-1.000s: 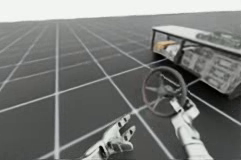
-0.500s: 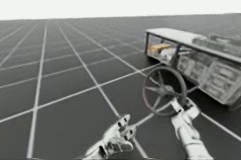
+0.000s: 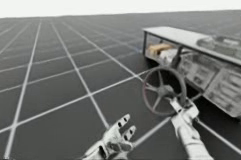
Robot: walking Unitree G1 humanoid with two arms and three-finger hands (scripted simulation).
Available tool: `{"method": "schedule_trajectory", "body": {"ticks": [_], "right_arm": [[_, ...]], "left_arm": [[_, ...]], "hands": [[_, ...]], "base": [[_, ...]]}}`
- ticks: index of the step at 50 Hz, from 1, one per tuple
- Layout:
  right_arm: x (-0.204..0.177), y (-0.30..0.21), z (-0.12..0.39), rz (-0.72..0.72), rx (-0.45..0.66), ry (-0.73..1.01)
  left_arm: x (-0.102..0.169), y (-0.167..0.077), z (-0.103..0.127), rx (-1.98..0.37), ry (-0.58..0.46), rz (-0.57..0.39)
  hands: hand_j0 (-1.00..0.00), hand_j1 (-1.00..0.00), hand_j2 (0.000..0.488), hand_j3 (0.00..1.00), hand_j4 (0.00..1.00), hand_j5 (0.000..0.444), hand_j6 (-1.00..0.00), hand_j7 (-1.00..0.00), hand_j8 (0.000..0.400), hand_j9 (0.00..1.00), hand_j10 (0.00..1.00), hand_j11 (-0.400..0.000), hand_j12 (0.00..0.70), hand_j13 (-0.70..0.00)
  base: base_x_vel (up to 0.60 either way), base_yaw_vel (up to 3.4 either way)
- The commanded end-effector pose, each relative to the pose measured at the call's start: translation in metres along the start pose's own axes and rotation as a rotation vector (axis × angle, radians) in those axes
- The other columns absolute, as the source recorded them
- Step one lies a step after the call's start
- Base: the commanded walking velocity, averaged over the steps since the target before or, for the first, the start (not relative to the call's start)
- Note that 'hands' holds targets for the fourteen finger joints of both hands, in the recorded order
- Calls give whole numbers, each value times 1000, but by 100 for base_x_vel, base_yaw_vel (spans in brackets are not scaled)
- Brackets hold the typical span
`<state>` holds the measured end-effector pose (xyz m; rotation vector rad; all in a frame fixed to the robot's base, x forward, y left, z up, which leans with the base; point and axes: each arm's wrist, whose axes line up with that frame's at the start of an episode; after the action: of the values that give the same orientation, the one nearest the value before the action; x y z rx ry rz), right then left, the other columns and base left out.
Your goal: Pick up and drop off the object
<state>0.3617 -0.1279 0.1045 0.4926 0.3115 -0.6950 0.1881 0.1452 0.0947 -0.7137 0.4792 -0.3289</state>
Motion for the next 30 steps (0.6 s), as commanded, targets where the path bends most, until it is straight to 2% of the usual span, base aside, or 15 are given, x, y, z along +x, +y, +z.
{"method": "schedule_trajectory", "body": {"ticks": [1,30], "right_arm": [[-7,13,7,44,11,-31],[-7,13,7,44,11,-31]], "left_arm": [[-3,3,0,-11,-13,-2],[-3,3,0,-11,-13,-2]], "hands": [[0,0,0,1000,1000,0,0,0,0,1000,1000,-400,0,-700],[0,0,0,1000,1000,0,0,0,0,1000,1000,-400,0,-700]], "base": [[60,1],[58,4]]}}
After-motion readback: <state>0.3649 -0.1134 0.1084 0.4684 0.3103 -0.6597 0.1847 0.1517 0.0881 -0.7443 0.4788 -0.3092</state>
